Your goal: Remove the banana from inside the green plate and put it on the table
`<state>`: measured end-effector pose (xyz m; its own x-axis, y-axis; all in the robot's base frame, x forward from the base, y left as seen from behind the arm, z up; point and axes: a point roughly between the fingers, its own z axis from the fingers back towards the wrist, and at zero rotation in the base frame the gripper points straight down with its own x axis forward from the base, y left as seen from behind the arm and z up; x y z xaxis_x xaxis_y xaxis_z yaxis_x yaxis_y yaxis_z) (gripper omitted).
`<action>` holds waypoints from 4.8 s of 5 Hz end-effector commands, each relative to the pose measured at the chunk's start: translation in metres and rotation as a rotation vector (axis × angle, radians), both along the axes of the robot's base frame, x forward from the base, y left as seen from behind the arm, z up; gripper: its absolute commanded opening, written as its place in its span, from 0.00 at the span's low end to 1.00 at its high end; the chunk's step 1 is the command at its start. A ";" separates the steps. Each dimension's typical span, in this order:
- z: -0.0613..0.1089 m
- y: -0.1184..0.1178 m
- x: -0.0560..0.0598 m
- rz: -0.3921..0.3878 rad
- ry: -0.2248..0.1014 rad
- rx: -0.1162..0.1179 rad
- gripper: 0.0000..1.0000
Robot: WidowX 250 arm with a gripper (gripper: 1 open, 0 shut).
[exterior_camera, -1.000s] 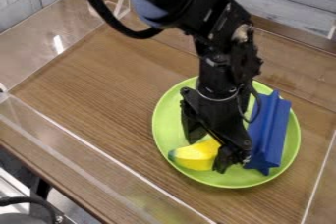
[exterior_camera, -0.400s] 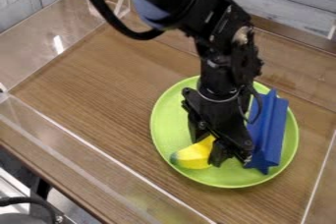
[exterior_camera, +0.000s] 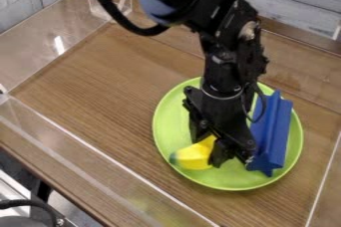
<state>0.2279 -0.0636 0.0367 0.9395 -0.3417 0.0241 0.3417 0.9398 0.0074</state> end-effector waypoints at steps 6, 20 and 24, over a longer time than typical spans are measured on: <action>0.044 0.010 0.007 0.001 -0.037 0.014 0.00; 0.090 0.118 0.002 -0.062 -0.094 0.045 0.00; 0.046 0.158 0.002 -0.044 -0.120 0.049 0.00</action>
